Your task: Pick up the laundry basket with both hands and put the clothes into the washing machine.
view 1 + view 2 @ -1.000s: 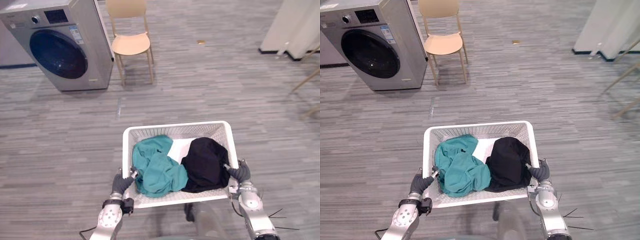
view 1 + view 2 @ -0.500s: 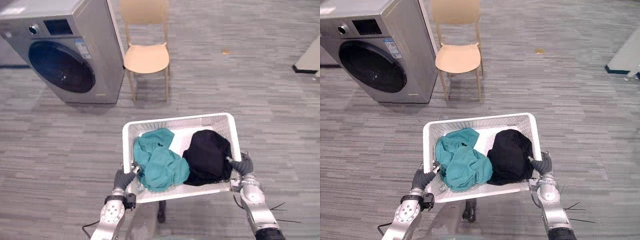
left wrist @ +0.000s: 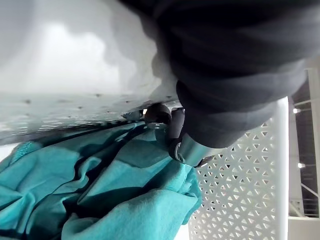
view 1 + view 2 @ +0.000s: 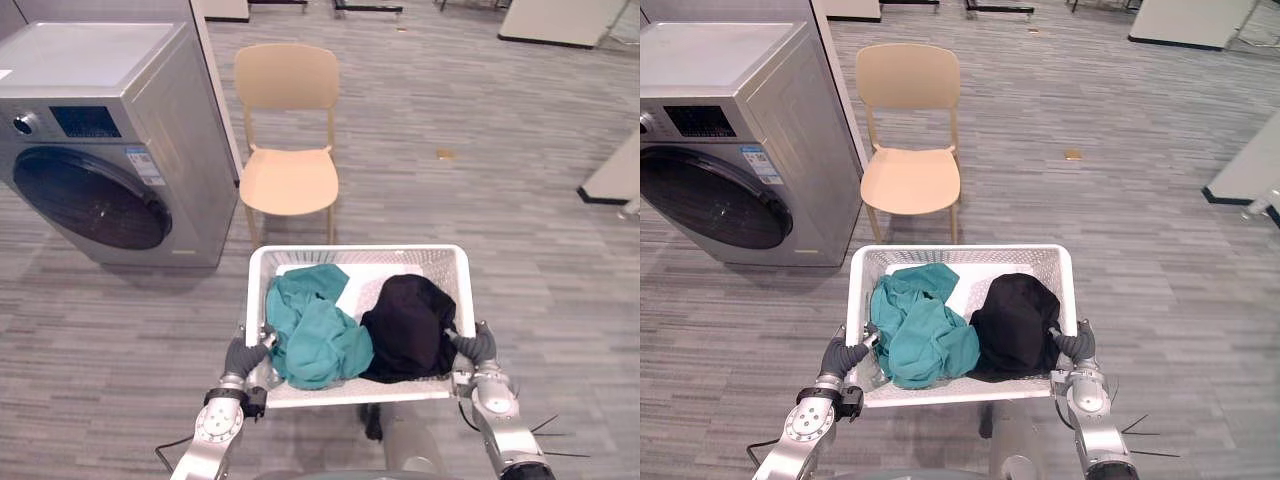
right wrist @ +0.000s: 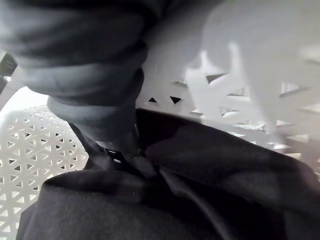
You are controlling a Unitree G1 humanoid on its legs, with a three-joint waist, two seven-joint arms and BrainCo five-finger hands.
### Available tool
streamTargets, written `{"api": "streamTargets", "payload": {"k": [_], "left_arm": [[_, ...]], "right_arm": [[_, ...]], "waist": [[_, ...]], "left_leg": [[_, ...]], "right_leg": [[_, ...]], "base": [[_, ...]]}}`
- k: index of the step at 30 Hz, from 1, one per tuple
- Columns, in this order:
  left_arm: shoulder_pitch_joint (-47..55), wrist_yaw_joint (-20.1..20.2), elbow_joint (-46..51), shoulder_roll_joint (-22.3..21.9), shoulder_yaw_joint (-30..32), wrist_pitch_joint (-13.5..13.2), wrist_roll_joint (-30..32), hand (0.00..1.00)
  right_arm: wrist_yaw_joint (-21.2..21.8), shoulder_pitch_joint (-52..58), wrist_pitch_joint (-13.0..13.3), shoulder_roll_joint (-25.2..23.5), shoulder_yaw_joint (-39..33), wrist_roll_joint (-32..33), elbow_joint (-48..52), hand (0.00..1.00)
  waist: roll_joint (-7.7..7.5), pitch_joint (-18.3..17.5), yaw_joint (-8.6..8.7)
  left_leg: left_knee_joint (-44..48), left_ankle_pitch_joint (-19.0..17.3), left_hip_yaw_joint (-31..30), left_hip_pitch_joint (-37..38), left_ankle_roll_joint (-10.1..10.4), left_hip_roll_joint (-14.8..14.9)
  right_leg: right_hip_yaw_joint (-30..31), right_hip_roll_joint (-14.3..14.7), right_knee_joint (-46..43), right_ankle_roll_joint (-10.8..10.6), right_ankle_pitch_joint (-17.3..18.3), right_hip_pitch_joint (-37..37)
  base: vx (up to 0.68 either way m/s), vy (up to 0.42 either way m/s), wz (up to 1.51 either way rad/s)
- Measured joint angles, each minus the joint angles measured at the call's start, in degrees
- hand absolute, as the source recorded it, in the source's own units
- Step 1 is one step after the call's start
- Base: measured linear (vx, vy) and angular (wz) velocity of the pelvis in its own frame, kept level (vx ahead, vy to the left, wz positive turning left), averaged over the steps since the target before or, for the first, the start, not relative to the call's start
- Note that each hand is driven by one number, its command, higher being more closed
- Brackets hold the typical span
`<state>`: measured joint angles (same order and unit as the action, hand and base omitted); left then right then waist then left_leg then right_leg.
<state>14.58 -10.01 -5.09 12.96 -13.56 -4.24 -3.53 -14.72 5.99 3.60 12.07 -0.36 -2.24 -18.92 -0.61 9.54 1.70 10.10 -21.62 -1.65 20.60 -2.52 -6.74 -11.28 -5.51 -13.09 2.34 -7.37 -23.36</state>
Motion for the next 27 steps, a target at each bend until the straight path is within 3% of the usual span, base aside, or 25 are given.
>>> {"api": "streamTargets", "payload": {"k": [1, 2, 3, 4, 5, 6, 8, 9, 10, 11, 12, 13, 14, 15, 16, 17, 19, 22, 23, 25, 27], "left_arm": [[0.3, 0.0, -0.2, -0.6, -0.1, 0.1, 0.4, 1.00], [0.3, 0.0, -0.3, -1.4, 0.0, 0.1, 0.9, 1.00], [-0.1, -0.1, -0.4, -1.5, 0.0, 0.1, 1.0, 1.00], [-0.1, -0.1, -0.4, -1.6, 0.3, 0.2, 1.0, 1.00], [0.3, -0.1, -0.4, -1.7, 0.4, 0.2, 1.0, 1.00], [1.2, -0.1, -0.3, -1.8, 0.4, 0.1, 1.0, 1.00], [1.2, -0.1, -0.2, -1.8, 0.7, -0.6, 1.0, 1.00], [1.0, -0.1, -0.2, -1.7, 0.7, -0.7, 1.0, 1.00], [0.6, -0.1, -0.2, -1.7, 0.7, -0.8, 1.0, 1.00], [0.0, 0.0, -0.2, -1.8, 0.7, -0.8, 1.0, 1.00], [-0.4, 0.1, -0.2, -2.0, 0.7, -0.9, 1.0, 1.00], [-0.6, 0.1, -0.2, -2.2, 0.7, -1.0, 1.0, 1.00], [-0.5, 0.1, -0.2, -2.7, 0.7, -1.0, 1.2, 1.00], [-0.1, 0.1, -0.4, -3.2, 0.6, -0.8, 1.8, 1.00], [-0.3, 0.1, -0.4, -3.1, 0.7, -0.7, 1.8, 1.00], [-0.9, 0.0, -0.6, -2.5, 0.7, -0.3, 2.0, 1.00], [-1.6, 0.0, -0.5, -2.7, 0.5, -0.2, 2.0, 1.00], [-0.3, 0.0, -0.5, -2.4, 0.6, 0.0, 2.0, 1.00], [0.3, 0.0, -0.5, -2.1, 0.6, 0.0, 2.0, 1.00], [0.5, 0.0, -0.5, -1.1, 0.6, 0.1, 2.0, 1.00], [0.3, 0.0, -0.5, -0.3, 0.6, 0.1, 2.0, 1.00]], "right_arm": [[0.0, 0.6, -0.1, 0.0, -0.2, 0.0, 0.0, 1.00], [0.0, 0.6, -0.3, 0.0, -0.7, 0.0, 0.0, 1.00], [0.3, 0.4, -0.3, -0.1, -1.0, 0.2, 0.1, 1.00], [0.4, 0.5, -0.4, 0.0, -0.8, 0.8, 0.3, 1.00], [0.4, 0.8, -0.6, -0.1, -0.7, 1.4, 1.0, 1.00], [0.4, 2.0, -0.7, 0.0, -0.9, 1.7, 3.6, 1.00], [-0.1, 2.0, -0.5, 0.1, -0.9, 1.9, 5.4, 1.00], [-0.1, 1.8, -0.4, 0.1, -0.9, 2.0, 5.4, 1.00], [-0.1, 1.5, -0.3, 0.1, -1.0, 2.6, 5.4, 1.00], [-0.1, 1.2, -0.2, 0.1, -1.5, 2.9, 5.3, 1.00], [-0.1, 0.6, -0.2, 0.2, -1.9, 3.2, 5.0, 1.00], [-0.1, 0.5, -0.2, 0.2, -2.0, 3.2, 4.9, 1.00], [-0.1, 0.6, -0.2, 0.3, -2.1, 3.3, 4.5, 1.00], [-0.2, 0.6, -0.2, 0.3, -2.2, 3.4, 3.1, 1.00], [-0.2, 0.5, -0.2, 0.1, -2.2, 3.4, 2.7, 1.00], [-0.2, 0.8, -0.3, -1.1, -2.8, 3.5, 2.1, 1.00], [-0.2, 0.3, -0.2, -0.7, -2.9, 3.5, 2.1, 1.00], [0.6, -0.2, -0.2, -1.1, -2.8, 2.6, 0.7, 1.00], [0.8, -0.7, -0.2, -1.5, -2.6, 2.3, -1.2, 1.00], [0.8, -0.7, -0.2, -1.7, -1.5, 2.2, -2.6, 1.00], [0.8, -0.8, -0.1, -1.7, -0.9, 2.2, -2.6, 1.00]], "waist": [[1.22, -0.8, 0.38], [4.73, -1.5, -0.74], [6.40, -1.1, -0.82], [6.97, -0.8, -1.30], [6.82, -0.7, -2.03], [7.21, -0.5, -3.06], [5.79, 0.3, -3.40], [5.39, 0.4, -4.24], [4.32, 0.2, -5.49], [3.35, 0.7, -5.79], [2.57, 1.2, -5.76], [2.21, 1.4, -5.77], [2.68, 1.2, -5.72], [3.71, 1.0, -5.59], [3.33, 1.0, -5.63], [0.94, 0.0, -5.79], [0.70, -0.1, -5.80], [0.83, 0.1, -7.24], [0.85, 0.1, -6.83], [0.51, -0.1, -5.51], [0.20, -0.3, -5.31]], "left_leg": [[1.5, 0.0, -1.2, 0.1, 0.0, 1.1], [8.7, 0.2, -1.5, -2.6, 0.3, 4.2], [18.5, 1.9, -1.0, -6.5, 3.2, 6.0], [30.9, 9.5, 0.4, -11.3, 9.2, 7.8], [37.0, 16.8, 2.2, -13.6, 10.6, 8.9], [49.9, 21.1, 5.4, -18.9, 10.1, 13.2], [60.0, 13.6, 9.4, -27.0, 3.7, 17.5], [59.8, 11.7, 10.3, -29.0, 2.6, 17.9], [55.6, 7.9, 10.6, -34.3, 2.1, 17.6], [48.7, 6.2, 10.7, -37.4, 2.4, 17.1], [35.8, 6.5, 10.1, -39.7, 3.0, 15.6], [29.3, 7.1, 9.6, -40.3, 3.6, 14.9], [18.8, 9.7, 8.7, -40.2, 5.9, 14.1], [10.8, 19.8, 9.0, -38.3, 2.7, 13.6], [10.9, 19.8, 9.0, -38.2, 2.8, 13.1], [10.0, 18.4, 9.8, -37.3, 1.7, 9.8], [11.3, 15.7, 10.9, -37.0, -0.1, 7.6], [12.1, 10.4, 14.2, -30.0, -1.8, 6.6], [10.7, 9.1, 14.6, -25.9, -2.2, 6.0], [6.8, 9.1, 14.5, -21.1, -2.2, 5.2], [4.4, 9.1, 14.4, -18.7, -2.2, 4.7]], "right_leg": [[0.0, 0.6, -1.8, 0.5, -3.3, -0.2], [-1.7, 2.6, -4.0, 0.8, -1.1, 0.1], [-2.9, 4.2, -4.2, 1.0, 1.4, 1.9], [-2.9, 5.8, -4.1, 1.1, 4.1, 4.9], [-2.3, 6.5, -3.8, 1.2, 5.4, 7.0], [-2.1, 7.9, -1.7, 1.2, 7.7, 12.8], [-1.0, 8.3, 1.9, 0.8, 10.3, 20.7], [-0.3, 8.1, 3.3, 0.8, 10.7, 22.7], [0.6, 7.1, 6.1, 0.0, 10.7, 26.2], [1.1, 5.7, 7.7, -1.1, 11.1, 28.2], [1.0, 3.4, 8.5, -3.0, 12.2, 30.0], [1.0, 2.4, 8.7, -4.0, 12.9, 30.6], [0.9, 1.1, 9.3, -5.9, 14.1, 32.3], [2.0, 0.7, 9.4, -9.1, 16.6, 34.9], [2.1, 0.2, 9.4, -9.1, 16.6, 35.2], [2.2, -3.2, 9.7, -9.1, 16.7, 35.5], [2.4, -5.7, 7.7, -10.1, 16.0, 35.9], [6.2, -9.9, -16.6, -13.0, 15.9, 27.9], [6.2, -11.5, -30.3, -12.1, 16.5, 22.9], [3.9, -11.6, -36.6, -9.8, 18.8, 18.3], [1.6, -10.5, -33.9, -9.0, 21.2, 13.8]], "base": [[0.76, -0.150, 0.48], [0.74, -0.151, 0.20], [0.87, -0.168, 0.06], [0.70, -0.127, -0.02], [0.70, -0.104, -0.19], [0.66, -0.071, -0.13], [0.69, -0.041, -0.07], [0.60, 0.022, -0.30], [0.57, 0.092, -0.32], [0.67, 0.176, -0.23], [0.52, 0.194, -0.07], [0.50, 0.253, 0.00], [0.50, 0.264, -0.01], [0.52, 0.295, 0.01], [0.54, 0.332, 0.10], [0.54, 0.344, 0.21], [0.50, 0.289, 0.10], [0.42, 0.252, -0.46], [0.28, 0.145, -0.21], [0.37, 0.138, 0.02], [0.34, 0.068, 0.04]]}}
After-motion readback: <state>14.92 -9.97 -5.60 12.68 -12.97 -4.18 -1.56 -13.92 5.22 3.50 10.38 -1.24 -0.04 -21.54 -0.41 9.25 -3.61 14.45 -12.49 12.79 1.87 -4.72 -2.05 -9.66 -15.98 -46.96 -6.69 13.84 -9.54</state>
